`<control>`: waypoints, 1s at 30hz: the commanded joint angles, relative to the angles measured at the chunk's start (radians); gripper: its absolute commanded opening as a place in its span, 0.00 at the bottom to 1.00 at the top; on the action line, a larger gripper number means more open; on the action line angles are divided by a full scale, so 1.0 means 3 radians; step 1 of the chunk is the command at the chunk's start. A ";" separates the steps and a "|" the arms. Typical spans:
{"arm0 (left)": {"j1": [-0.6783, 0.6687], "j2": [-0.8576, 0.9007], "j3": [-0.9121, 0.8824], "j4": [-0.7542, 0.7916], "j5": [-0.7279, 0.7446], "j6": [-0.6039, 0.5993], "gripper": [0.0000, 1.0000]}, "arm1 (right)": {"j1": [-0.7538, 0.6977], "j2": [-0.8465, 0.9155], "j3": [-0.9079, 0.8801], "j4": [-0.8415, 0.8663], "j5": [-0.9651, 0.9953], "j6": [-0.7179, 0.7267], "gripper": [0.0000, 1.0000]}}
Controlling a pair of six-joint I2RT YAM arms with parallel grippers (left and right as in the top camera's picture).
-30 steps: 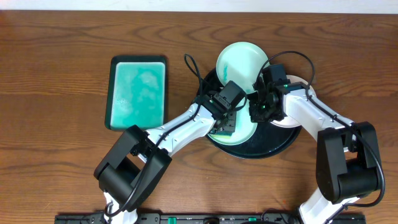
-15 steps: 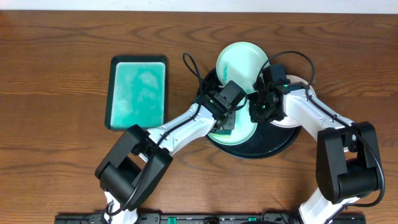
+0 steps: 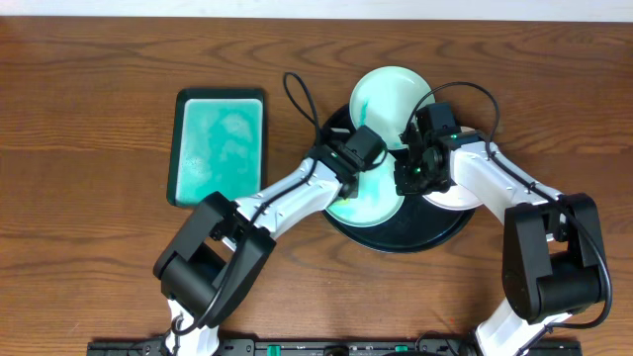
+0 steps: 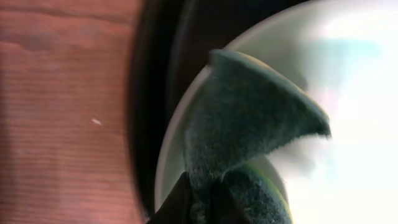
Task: Clean dirty plates on tray and stack at the side
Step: 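Scrub the plate with the sponge in the left gripper while right holds, then return the sponge with the left gripper to the water tray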
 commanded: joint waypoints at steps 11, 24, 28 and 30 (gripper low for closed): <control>0.0207 -0.0252 -0.0088 0.0613 0.1507 -0.0013 0.07 | 0.0017 0.0027 -0.0047 -0.0004 0.0198 -0.0033 0.01; 0.0144 0.0112 -0.0104 0.0509 0.0916 -0.0076 0.07 | 0.0017 0.0027 -0.0048 -0.0017 0.0198 -0.0034 0.01; 0.0154 0.0111 -0.0103 0.0313 0.0163 0.0066 0.07 | 0.0017 0.0027 -0.0048 -0.0017 0.0198 -0.0034 0.01; 0.0168 0.0109 -0.0100 0.0226 -0.0224 0.0114 0.07 | 0.0017 0.0027 -0.0048 -0.0017 0.0198 -0.0034 0.01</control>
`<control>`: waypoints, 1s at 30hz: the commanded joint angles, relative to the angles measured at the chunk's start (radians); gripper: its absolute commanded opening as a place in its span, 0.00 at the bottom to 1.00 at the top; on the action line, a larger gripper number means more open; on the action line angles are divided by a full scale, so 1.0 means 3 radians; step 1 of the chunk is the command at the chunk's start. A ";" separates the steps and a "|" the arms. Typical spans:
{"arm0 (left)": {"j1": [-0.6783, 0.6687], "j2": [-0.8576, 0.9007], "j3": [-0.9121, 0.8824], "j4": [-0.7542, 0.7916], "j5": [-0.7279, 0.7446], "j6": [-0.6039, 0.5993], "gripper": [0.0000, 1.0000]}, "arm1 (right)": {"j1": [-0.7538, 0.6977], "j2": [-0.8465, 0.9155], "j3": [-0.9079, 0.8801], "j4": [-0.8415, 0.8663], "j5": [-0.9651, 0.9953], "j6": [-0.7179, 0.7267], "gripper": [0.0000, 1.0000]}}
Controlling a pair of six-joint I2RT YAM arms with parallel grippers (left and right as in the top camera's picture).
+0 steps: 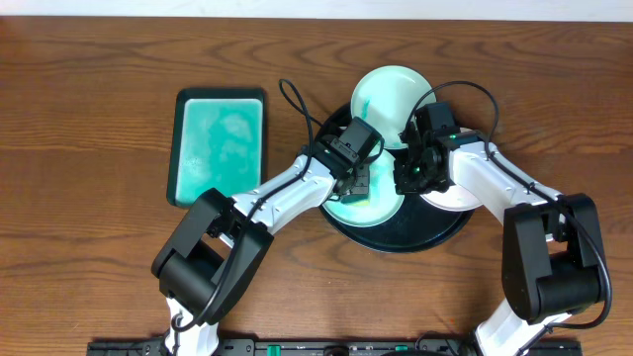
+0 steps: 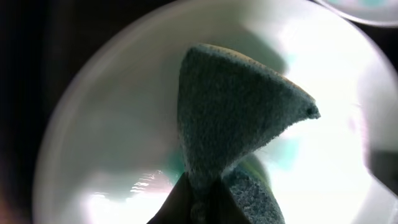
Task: Clean dirty plates on tray and stack at the side
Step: 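Return the sponge with the left gripper to the water tray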
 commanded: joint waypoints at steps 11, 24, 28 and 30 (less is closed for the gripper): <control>0.0146 -0.0465 -0.0052 -0.0259 -0.1113 0.0196 0.07 | -0.0001 0.0027 -0.0048 -0.0022 0.0151 -0.0052 0.01; 0.0462 -0.1419 -0.0052 -0.0638 -0.0791 0.0196 0.07 | 0.0065 -0.0299 0.0023 0.0004 0.0062 -0.0139 0.01; 0.0832 -0.1541 -0.0052 -0.0945 -0.0790 0.0196 0.07 | 0.0141 -0.0587 0.0023 0.0006 0.0081 -0.0289 0.01; 0.1015 -0.1542 -0.0052 -0.1100 -0.0788 0.0196 0.07 | 0.0211 -0.0750 0.0023 0.0006 0.0233 -0.0289 0.01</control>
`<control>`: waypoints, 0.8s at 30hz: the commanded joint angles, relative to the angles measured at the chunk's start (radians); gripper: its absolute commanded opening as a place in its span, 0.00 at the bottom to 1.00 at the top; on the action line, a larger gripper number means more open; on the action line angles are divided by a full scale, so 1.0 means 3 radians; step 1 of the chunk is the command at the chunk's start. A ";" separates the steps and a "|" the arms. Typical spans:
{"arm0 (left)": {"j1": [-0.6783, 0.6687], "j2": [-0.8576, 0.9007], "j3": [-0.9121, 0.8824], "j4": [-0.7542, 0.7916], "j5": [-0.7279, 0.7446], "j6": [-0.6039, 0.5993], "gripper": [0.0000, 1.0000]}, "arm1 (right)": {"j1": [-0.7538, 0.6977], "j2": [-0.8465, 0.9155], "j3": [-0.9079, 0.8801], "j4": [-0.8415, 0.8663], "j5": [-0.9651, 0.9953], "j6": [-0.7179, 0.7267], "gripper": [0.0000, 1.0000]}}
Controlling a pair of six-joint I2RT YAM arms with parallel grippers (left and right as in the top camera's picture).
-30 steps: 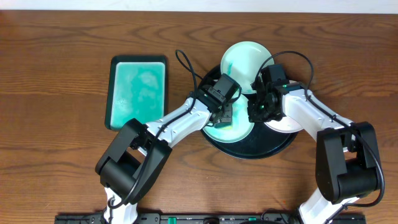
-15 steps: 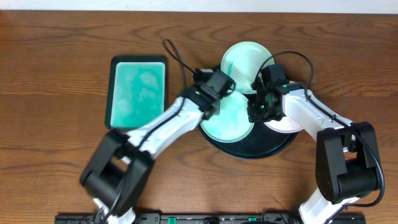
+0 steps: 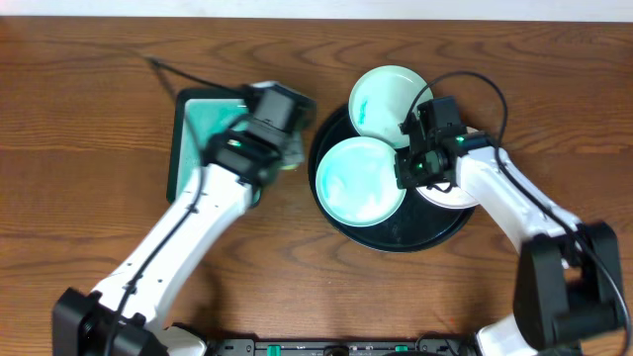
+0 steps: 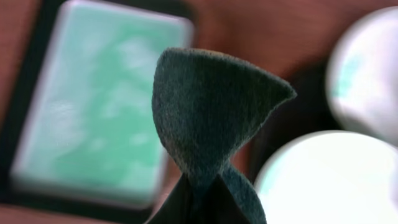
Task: Clean dirty plates on tray and stack at the side
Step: 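Return the sponge with the left gripper to the water tray, then lift the cleaned pale green plate with the right gripper to the right side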
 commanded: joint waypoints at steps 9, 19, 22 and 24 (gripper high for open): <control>0.0782 -0.0023 -0.0037 -0.0506 -0.0037 0.0046 0.08 | 0.0516 -0.0767 0.0023 -0.0003 0.1522 -0.0132 0.01; 0.0996 -0.0013 -0.0153 -0.0501 -0.0038 0.0050 0.07 | 0.1273 -0.0912 0.0023 0.0098 0.3293 -0.0824 0.01; 0.1053 -0.0013 -0.0183 -0.0474 -0.0038 0.0061 0.07 | 0.1531 -0.0912 0.0023 0.0231 0.3895 -0.1195 0.01; 0.1099 -0.0013 -0.0187 -0.0476 -0.0038 0.0062 0.07 | 0.1695 -0.0912 0.0023 0.0369 0.4186 -0.1531 0.01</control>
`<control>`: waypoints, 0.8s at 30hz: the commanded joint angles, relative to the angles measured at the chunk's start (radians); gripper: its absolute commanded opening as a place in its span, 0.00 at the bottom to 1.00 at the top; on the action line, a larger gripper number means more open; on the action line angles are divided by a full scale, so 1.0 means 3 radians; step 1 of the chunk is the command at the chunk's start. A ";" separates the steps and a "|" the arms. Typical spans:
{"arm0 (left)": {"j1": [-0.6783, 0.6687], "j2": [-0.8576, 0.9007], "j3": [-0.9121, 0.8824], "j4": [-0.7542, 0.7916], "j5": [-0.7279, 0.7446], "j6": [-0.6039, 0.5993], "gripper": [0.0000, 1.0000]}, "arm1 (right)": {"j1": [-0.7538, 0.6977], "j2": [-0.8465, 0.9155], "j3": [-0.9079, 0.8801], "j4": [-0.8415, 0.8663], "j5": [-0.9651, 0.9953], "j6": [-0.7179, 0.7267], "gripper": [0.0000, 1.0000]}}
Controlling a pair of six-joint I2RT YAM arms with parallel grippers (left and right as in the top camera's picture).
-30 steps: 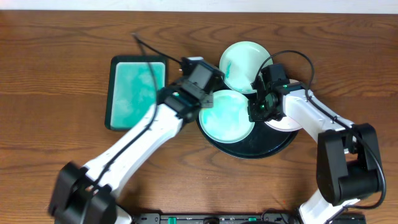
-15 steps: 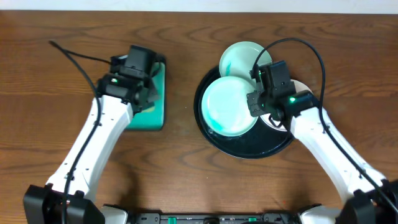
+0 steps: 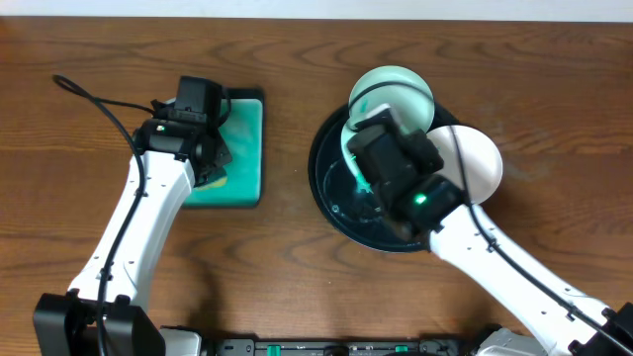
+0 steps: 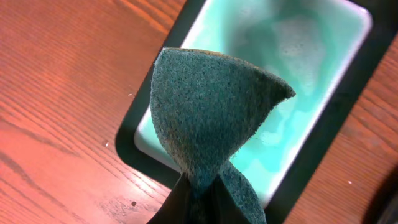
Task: Clean dirty plates on tray and stack at the side
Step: 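Lift the cleaned pale green plate with the right gripper to the right side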
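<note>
Over the near left corner of the rectangular dish of green soapy water (image 3: 245,148) (image 4: 311,68), my left gripper (image 3: 211,163) (image 4: 202,202) is shut on a folded dark green sponge (image 4: 214,112). Raised over the round black tray (image 3: 336,213), my right gripper (image 3: 381,138) has its fingers hidden under the wrist. A pale green plate's rim (image 3: 354,158) shows at its left side, off the tray floor and seemingly held. One pale plate (image 3: 396,81) overhangs the tray's far edge. A white plate (image 3: 477,158) lies at its right.
Bare brown wooden table (image 3: 554,89) surrounds both trays. The left arm's black cable (image 3: 99,94) loops across the far left. The right arm's long white link (image 3: 514,267) crosses the near right of the table.
My left gripper has moved left with the sponge, from the dish's right edge to its near left corner. The right gripper has risen, and the middle plate no longer lies flat on the tray.
At first my left gripper pressed the sponge on the middle plate's left rim while the right gripper stayed at its right rim. Then the sponge was at the plate's centre. Later it was beside the soapy dish, now over it, with the plate up off the tray.
</note>
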 commanded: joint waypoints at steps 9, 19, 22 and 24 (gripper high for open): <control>0.0191 -0.0009 -0.0018 0.0003 -0.0029 0.0086 0.07 | 0.0608 -0.0066 0.0023 0.0664 0.1453 -0.1720 0.01; 0.0191 -0.0009 -0.0018 0.0004 -0.0028 0.0097 0.07 | 0.0729 -0.0066 0.0023 0.1209 0.1712 -0.2466 0.01; 0.0191 -0.0009 -0.0018 0.0004 -0.0028 0.0097 0.07 | 0.0743 -0.0066 0.0023 0.1217 0.1708 -0.2445 0.01; 0.0191 -0.0009 -0.0018 0.0005 -0.0028 0.0097 0.07 | 0.0743 -0.0064 0.0022 0.1208 0.1670 -0.2244 0.01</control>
